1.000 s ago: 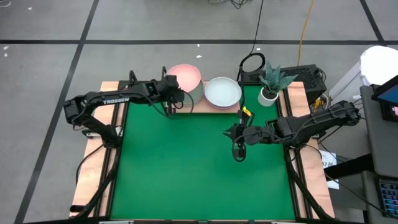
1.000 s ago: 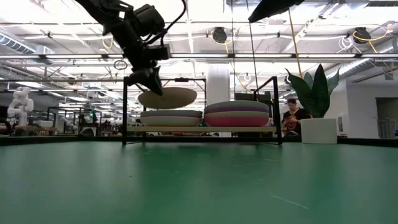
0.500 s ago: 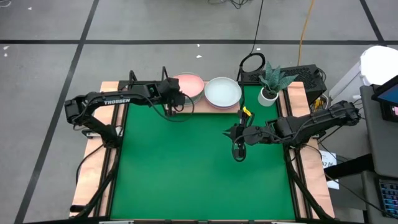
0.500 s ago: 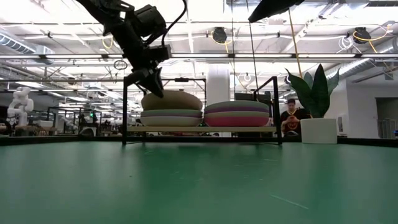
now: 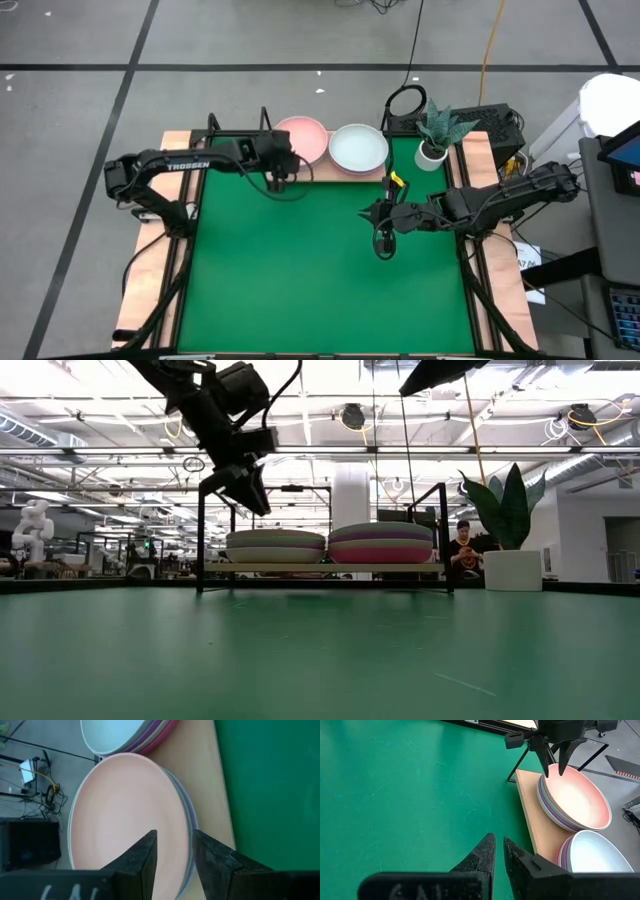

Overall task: Place and stack plates onto a shelf
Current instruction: Return to Home Position

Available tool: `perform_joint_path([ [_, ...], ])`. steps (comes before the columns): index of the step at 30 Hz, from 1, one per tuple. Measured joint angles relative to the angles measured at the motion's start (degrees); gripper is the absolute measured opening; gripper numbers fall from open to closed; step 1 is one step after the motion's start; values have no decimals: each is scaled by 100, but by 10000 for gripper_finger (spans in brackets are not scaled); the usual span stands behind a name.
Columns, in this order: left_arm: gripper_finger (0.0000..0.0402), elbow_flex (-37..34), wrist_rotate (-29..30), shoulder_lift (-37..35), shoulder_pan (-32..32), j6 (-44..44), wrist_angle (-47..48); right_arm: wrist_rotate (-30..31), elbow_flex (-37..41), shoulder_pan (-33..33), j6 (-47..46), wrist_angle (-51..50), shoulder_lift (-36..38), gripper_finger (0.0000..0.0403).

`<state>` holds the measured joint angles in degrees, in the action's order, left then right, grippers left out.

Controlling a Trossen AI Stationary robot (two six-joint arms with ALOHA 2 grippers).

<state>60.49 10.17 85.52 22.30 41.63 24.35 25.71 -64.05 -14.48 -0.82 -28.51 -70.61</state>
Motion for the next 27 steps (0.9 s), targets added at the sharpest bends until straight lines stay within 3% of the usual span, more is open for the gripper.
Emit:
perform_joint_path([
  [4,129,0,391,0,-275,-178,-36,-17,0,1,-2,0,0,22],
  [10,129,2,1605,-76,-890,-636,201,-23,0,0,-105,62,0,22],
  [12,129,2,1747,-201,-1122,-874,200,-34,0,0,-108,236,0,22],
  [15,118,2,1526,-496,-1479,-1228,139,-42,-2,-57,-1,408,0,22],
  [22,49,-38,749,-1238,-2120,-2334,28,-44,260,-61,429,971,38,22],
  [27,6,-808,267,-1856,-2529,-2855,-839,-37,910,-31,1128,2015,251,6],
])
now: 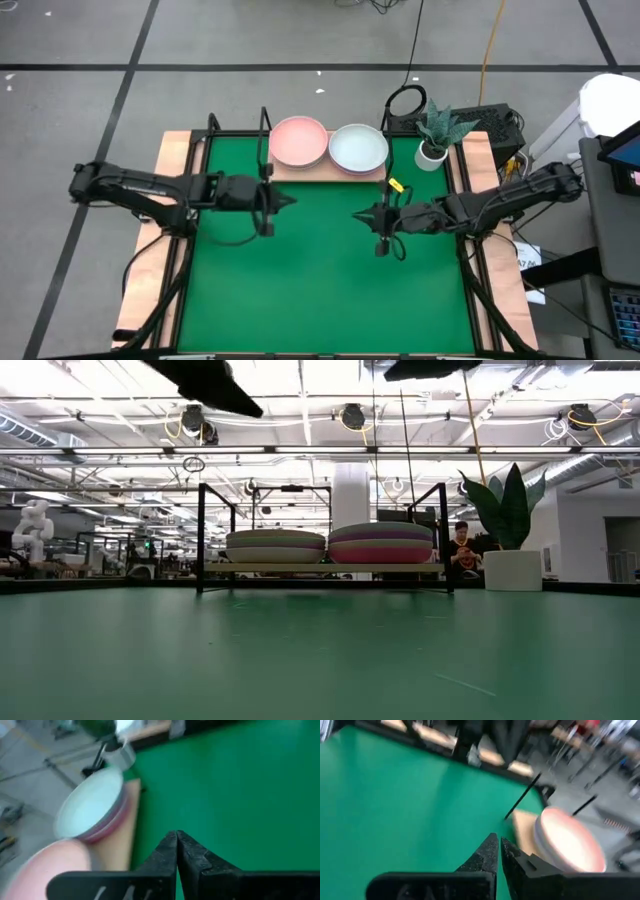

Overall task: Place and stack plates onto a shelf
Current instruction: Return to Home Position

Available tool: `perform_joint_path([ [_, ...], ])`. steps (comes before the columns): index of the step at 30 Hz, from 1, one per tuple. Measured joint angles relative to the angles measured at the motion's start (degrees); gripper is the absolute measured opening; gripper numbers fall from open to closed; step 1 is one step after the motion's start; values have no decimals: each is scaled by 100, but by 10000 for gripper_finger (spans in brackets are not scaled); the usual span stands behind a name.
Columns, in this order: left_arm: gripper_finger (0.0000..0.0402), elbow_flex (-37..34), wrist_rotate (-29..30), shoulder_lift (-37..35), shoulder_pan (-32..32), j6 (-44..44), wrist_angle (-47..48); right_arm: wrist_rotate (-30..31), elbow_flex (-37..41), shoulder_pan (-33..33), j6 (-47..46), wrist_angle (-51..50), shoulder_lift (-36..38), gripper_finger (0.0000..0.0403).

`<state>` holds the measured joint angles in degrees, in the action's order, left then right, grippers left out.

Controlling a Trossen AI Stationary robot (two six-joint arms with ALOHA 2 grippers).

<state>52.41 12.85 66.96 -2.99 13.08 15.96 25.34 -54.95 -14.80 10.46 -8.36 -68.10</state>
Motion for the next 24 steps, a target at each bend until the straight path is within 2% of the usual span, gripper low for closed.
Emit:
perform_joint_path([
  [2,5,-590,-230,-256,-129,-105,-854,-4,314,74,280,626,146,2],
  [5,5,-1428,-246,-670,-343,-249,-1818,-50,797,202,409,1506,397,1],
  [10,5,-2443,-105,-1366,-623,-551,-2877,-818,1555,412,364,2157,853,1],
  [14,4,-3042,44,-1882,-855,-716,-3394,-915,2021,474,236,2354,1203,0],
  [20,4,-3508,122,-2372,-915,-718,-3335,-1340,2726,506,223,2736,1579,0],
  [24,4,-3714,122,-2475,-915,-542,-3342,-1367,3233,506,179,3119,1745,0],
])
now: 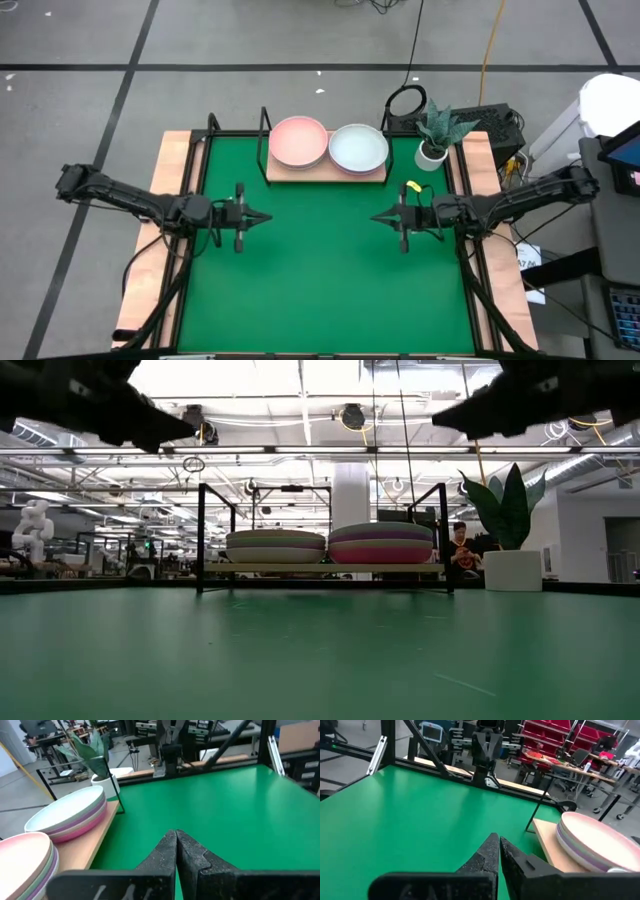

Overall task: Place and stack plates onto a shelf
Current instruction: Return to Home Position

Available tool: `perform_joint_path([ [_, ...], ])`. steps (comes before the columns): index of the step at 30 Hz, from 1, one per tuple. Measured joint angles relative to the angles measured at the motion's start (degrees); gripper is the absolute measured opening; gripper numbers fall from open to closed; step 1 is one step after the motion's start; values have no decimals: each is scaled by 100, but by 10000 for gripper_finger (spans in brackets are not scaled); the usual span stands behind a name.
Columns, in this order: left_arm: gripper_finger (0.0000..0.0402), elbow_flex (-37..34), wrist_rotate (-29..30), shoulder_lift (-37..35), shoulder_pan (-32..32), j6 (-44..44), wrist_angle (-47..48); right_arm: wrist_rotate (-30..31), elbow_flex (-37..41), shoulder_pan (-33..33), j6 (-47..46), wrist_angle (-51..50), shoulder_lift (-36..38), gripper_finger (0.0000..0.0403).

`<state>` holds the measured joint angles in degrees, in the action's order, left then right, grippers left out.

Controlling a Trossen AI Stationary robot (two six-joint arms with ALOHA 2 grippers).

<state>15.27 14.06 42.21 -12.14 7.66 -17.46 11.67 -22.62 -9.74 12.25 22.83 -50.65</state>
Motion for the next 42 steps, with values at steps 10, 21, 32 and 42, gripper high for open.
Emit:
perform_joint_path([
  [10,3,-495,-22,-269,50,-9,-209,-16,1000,0,-349,653,405,0],
  [21,3,-1022,-57,-880,50,-336,-406,-137,1483,-9,-380,1003,600,0],
  [32,3,-1292,-55,-1512,41,-510,-254,-312,1947,-9,-240,1100,1354,0],
  [42,3,-1292,-59,-2069,39,-479,191,-298,2151,-9,-304,559,2228,0],
])
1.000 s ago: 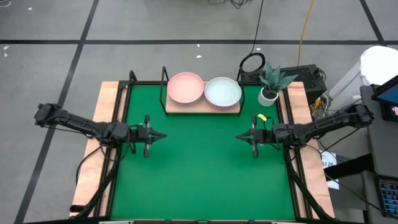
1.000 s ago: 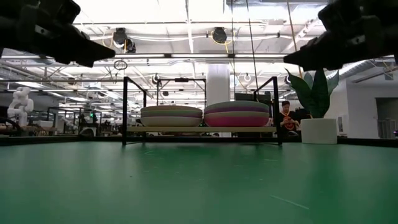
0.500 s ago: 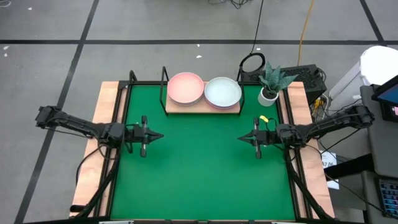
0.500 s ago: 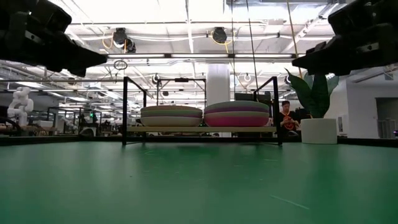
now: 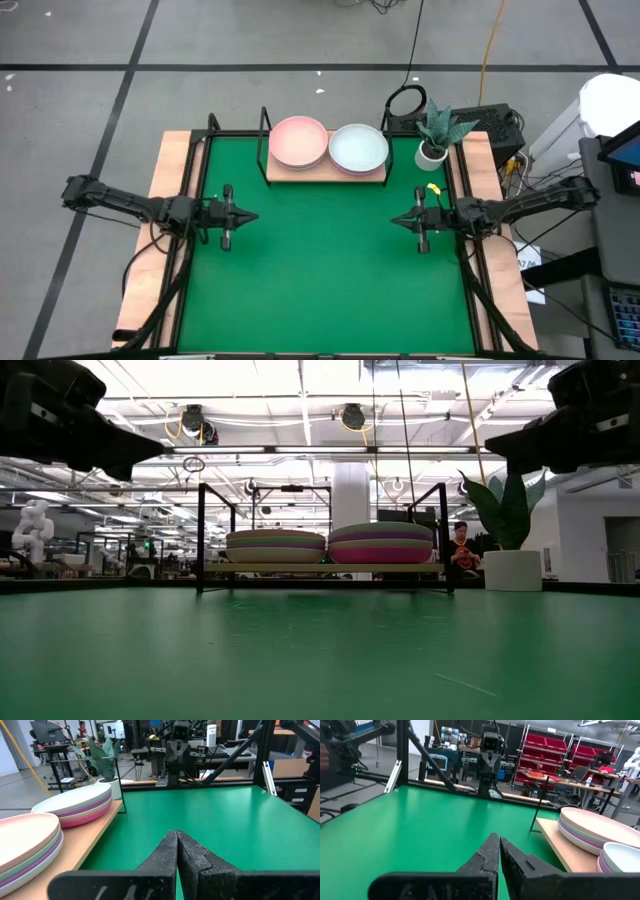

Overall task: Place and stack plates onto a shelf
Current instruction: Return to Home Position

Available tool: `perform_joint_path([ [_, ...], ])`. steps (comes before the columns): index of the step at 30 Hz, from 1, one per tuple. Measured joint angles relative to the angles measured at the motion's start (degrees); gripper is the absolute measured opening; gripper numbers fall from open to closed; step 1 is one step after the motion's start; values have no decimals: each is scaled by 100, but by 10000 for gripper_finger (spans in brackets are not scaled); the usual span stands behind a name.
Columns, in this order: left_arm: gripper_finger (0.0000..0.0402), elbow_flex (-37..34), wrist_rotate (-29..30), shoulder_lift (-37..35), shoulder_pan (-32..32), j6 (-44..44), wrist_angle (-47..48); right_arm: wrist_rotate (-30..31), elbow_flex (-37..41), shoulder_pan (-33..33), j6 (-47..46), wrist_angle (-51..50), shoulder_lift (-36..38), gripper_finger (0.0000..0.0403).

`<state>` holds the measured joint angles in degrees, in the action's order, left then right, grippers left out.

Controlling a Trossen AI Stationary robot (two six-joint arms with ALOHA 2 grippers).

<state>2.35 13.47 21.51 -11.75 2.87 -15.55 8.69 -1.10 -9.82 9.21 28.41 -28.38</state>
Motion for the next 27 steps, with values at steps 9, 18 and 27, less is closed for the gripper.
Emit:
perform_joint_path([
  [9,3,0,-13,-430,-66,-8,375,7,11,0,-103,-526,266,0],
  [18,3,4,-15,-1073,-153,153,572,7,18,0,-235,-523,268,0],
  [27,3,7,-11,-1852,-151,120,1235,7,22,0,-239,-523,268,0],
])
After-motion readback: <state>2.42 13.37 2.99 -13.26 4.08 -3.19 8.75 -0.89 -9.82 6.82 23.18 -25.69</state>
